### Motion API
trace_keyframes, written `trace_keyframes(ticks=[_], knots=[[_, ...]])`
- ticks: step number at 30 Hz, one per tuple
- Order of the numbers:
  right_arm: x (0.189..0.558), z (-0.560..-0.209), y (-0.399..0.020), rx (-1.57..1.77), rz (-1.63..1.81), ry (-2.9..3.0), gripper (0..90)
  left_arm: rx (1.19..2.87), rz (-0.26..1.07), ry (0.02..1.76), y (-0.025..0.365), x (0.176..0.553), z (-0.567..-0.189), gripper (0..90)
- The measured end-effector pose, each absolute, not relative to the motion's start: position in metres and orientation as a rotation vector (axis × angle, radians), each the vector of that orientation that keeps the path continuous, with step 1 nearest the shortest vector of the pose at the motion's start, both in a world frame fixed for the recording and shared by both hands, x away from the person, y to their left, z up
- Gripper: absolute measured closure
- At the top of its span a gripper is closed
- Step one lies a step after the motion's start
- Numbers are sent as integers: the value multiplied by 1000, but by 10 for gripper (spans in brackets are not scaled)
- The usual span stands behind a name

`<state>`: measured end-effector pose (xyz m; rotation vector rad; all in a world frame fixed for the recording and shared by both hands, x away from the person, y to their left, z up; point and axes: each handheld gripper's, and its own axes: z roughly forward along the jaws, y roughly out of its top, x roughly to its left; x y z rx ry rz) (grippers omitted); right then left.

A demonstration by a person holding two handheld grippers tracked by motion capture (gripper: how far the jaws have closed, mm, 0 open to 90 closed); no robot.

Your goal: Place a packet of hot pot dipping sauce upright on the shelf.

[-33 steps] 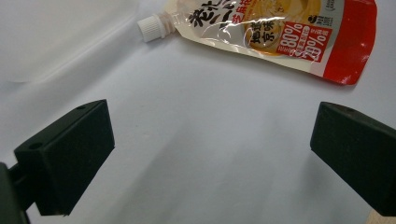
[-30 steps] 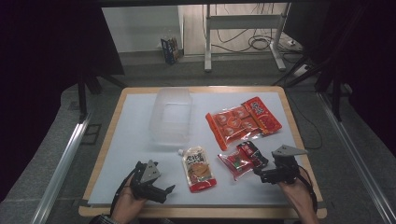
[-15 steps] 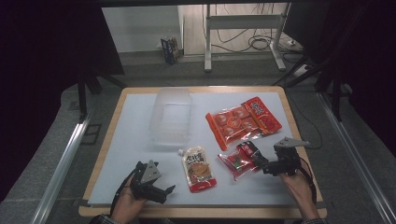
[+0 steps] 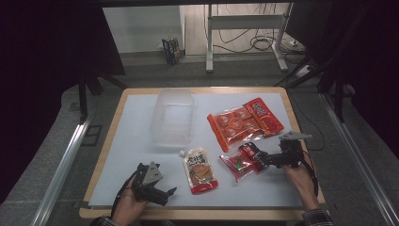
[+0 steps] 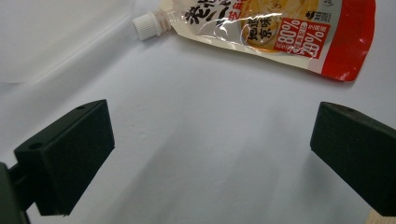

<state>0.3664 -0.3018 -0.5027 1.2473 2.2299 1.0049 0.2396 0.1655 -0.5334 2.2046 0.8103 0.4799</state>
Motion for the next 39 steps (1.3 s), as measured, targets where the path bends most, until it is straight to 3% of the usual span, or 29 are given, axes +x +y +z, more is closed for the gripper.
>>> trace_keyframes(ticks=[39], knots=[[457,-515,-326,1480,1002,2276,83,2241,494,804,163,239,-536,0]])
